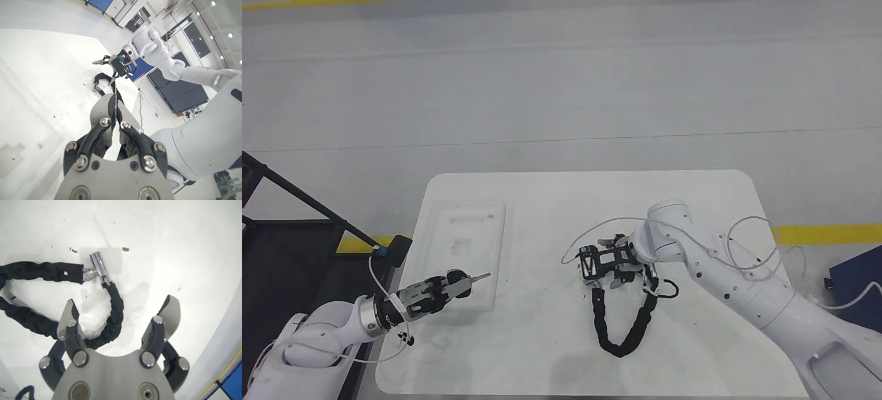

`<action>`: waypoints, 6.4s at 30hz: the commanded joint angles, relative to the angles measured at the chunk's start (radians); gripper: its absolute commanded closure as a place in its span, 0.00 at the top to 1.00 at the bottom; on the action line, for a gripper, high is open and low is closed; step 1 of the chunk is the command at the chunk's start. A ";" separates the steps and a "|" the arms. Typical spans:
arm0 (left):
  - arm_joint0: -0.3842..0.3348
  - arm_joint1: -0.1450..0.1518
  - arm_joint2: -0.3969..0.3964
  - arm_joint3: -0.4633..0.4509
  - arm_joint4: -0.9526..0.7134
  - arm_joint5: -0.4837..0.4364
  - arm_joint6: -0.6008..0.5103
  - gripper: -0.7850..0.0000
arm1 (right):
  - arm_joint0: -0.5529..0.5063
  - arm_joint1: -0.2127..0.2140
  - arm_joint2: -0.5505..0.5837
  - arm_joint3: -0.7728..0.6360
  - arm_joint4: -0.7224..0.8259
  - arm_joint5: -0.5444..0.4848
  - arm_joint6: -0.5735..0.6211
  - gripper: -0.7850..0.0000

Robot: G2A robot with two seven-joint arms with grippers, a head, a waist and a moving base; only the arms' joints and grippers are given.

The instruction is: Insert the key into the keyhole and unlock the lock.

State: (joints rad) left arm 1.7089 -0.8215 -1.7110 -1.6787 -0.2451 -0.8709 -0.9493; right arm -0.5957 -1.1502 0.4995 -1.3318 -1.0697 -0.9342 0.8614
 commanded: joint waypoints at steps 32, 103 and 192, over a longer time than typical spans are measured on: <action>0.000 0.000 0.000 0.000 0.000 0.000 0.000 0.00 | 0.038 -0.083 -0.082 0.177 -0.065 -0.047 -0.108 0.00; -0.014 -0.003 0.026 -0.047 0.055 0.025 0.023 0.00 | -0.183 0.049 -0.329 0.156 0.388 -0.078 -1.669 0.00; -0.118 -0.020 0.298 -0.042 0.004 0.035 0.097 0.00 | -0.290 0.018 -0.235 0.147 0.485 -0.078 -1.602 0.00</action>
State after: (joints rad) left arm 1.5927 -0.8412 -1.4139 -1.7214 -0.2435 -0.8373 -0.8538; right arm -0.8855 -1.1326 0.2640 -1.1853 -0.5842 -1.0123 -0.7409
